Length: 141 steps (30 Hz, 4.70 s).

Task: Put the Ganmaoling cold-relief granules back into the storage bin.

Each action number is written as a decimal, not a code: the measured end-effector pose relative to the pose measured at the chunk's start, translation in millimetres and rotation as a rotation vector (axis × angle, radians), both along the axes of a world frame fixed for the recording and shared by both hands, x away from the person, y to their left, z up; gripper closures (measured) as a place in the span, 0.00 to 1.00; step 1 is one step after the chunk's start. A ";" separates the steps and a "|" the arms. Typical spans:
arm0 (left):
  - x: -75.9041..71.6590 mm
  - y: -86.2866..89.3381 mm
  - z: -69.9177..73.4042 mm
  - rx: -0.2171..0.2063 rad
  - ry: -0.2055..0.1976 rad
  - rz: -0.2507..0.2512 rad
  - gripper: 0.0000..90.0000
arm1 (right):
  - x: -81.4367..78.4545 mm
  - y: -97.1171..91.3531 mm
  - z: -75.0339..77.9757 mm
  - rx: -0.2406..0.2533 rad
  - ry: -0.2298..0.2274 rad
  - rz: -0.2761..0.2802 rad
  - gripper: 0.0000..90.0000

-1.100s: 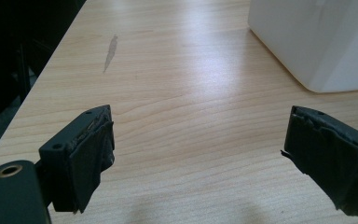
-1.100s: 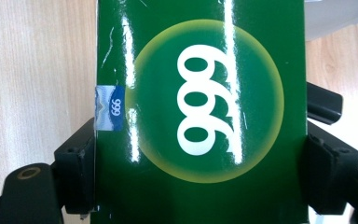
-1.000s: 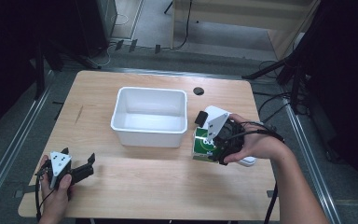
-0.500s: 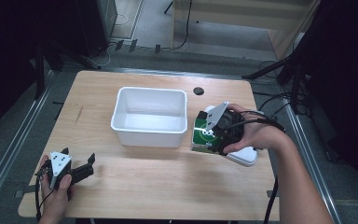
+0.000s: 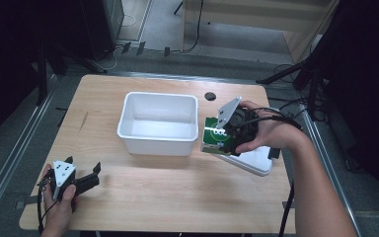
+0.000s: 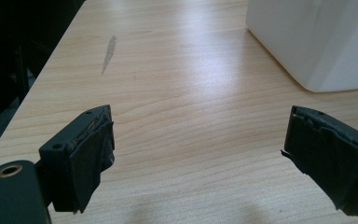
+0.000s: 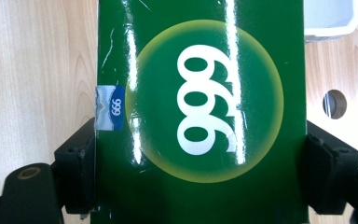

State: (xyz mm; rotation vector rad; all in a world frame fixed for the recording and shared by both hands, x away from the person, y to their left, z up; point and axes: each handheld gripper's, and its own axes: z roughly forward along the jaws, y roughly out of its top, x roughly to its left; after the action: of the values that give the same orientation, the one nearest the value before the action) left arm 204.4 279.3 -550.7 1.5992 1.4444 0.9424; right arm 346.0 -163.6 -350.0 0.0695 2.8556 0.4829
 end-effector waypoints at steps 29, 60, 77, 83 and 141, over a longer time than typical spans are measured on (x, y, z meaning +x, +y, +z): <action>-0.4 -0.1 0.1 -0.002 -0.001 -0.004 0.10 | 31.1 30.9 24.7 0.007 0.000 0.011 0.19; -0.6 -0.2 0.0 -0.005 -0.002 0.001 0.10 | 69.8 77.1 22.4 0.029 0.028 0.020 0.19; -0.8 0.5 0.2 -0.012 0.001 0.001 0.10 | 83.2 109.1 5.4 0.016 0.048 0.048 0.19; -0.9 0.7 -0.1 -0.014 -0.005 0.002 0.10 | 85.9 116.7 -3.8 -0.004 0.046 0.052 0.18; -0.9 0.8 -0.2 -0.019 -0.005 -0.001 0.10 | 101.3 133.8 -86.3 -0.128 0.090 0.016 0.17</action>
State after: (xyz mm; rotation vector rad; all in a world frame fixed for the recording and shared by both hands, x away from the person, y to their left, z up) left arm 203.4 280.0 -550.9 1.5826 1.4443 0.9288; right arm 447.4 -29.8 -436.3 0.0457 2.9694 0.3057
